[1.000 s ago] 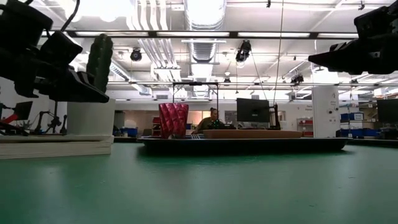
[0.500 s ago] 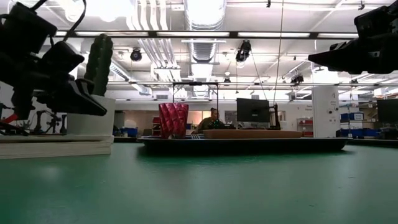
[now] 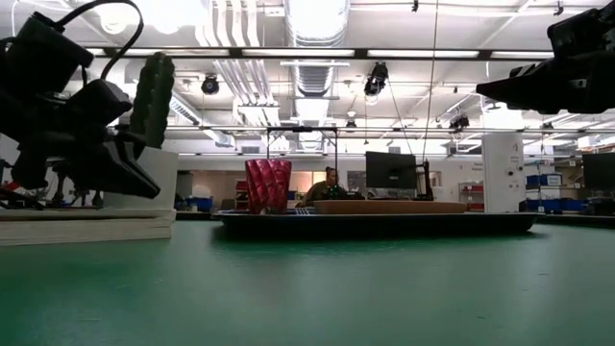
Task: Pick and place plate/cup/fork/spoon on tray
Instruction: Return to Home Position
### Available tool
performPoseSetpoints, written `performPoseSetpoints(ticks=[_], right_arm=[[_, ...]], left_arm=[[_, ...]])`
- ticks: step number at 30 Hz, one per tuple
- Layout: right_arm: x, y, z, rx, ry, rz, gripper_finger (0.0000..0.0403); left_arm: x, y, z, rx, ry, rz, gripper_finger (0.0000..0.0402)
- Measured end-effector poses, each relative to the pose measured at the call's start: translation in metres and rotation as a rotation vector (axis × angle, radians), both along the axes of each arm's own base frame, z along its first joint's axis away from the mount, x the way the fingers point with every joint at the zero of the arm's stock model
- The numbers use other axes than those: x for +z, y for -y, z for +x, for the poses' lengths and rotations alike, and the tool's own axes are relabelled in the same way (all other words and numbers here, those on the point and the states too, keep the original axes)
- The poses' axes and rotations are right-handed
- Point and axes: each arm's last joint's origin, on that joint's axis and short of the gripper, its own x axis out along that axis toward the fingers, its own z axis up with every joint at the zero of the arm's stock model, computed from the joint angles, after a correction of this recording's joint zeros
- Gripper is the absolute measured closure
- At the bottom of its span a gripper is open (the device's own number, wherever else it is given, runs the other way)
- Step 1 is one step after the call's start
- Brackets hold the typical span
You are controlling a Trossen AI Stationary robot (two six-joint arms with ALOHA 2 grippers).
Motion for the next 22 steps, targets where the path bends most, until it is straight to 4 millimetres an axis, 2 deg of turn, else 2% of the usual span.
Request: performPoseSetpoints(ticks=[22], right_arm=[[0.000, 0.000, 0.000, -0.001, 0.000, 0.000, 0.0394]], left_arm=[[-0.012, 0.000, 0.001, 0.000, -0.104, 0.015, 0.0384]])
